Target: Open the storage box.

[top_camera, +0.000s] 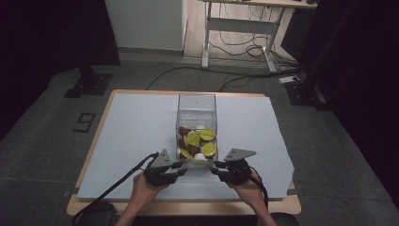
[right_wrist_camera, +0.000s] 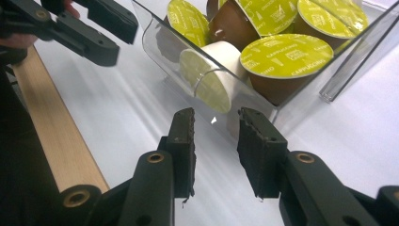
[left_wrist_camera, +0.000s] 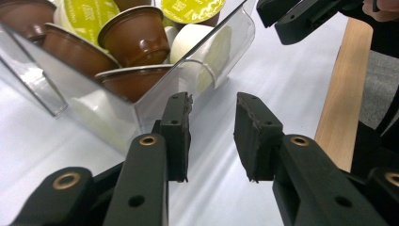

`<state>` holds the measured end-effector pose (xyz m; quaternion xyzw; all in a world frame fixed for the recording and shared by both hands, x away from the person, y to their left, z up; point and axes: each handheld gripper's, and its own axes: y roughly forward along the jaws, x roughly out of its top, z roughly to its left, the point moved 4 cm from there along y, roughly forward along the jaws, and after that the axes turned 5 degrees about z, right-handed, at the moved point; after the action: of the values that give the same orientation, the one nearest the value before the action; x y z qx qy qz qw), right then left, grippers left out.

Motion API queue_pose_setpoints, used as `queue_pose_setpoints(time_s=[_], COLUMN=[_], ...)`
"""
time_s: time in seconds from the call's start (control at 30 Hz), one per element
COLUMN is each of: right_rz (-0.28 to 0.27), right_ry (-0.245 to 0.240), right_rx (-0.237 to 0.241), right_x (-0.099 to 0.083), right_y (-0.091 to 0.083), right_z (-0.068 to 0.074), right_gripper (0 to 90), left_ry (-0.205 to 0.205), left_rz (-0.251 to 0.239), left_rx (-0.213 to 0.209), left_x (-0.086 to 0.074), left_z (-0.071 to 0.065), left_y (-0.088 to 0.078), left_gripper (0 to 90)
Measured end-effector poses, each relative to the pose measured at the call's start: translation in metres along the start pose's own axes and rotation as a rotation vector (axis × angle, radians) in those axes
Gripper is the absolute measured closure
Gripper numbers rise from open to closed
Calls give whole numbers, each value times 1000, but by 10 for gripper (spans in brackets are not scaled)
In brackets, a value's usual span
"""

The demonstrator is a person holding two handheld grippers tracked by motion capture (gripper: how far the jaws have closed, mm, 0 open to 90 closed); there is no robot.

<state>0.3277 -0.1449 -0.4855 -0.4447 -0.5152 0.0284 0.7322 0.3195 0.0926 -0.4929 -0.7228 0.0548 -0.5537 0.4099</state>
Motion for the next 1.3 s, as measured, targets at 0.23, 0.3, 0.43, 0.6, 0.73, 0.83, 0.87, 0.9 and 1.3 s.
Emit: queue_pose_setpoints(time_s=[0.23,0.3,0.43,0.6,0.73,0.83,0.87,0.9,1.3], right_rz=[-3,5,-2,-12,-17,-7,1,2,19], right_ry=[4,6,19,40,49,34,28,31,109], right_rx=[5,1,-14,-26,-29,-61,-80,-88,-149], right_x=[-1,-3,-4,-6,-6,-8,-9,-10,-27], right_y=[-6,-7,-11,-15,-17,-17,-17,-18,-14], right_z=[-2,-5,-11,-22,-28,-39,-42,-46,-69], right_gripper=[648,642,638,624,612,580,568,561,311], left_ry=[-12,-28,-47,-51,-55,-69,-74,-76,-137], left_rz=[-3,0,4,10,10,11,12,17,53], left_rx=[11,30,51,77,95,118,122,129,177], left_x=[-6,-11,-16,-20,-22,-26,-27,-28,-45], left_z=[8,16,25,32,37,44,46,48,67], left_y=[-13,-16,-19,-21,-23,-23,-23,-22,-16], left_gripper=[641,641,638,621,591,555,533,508,203])
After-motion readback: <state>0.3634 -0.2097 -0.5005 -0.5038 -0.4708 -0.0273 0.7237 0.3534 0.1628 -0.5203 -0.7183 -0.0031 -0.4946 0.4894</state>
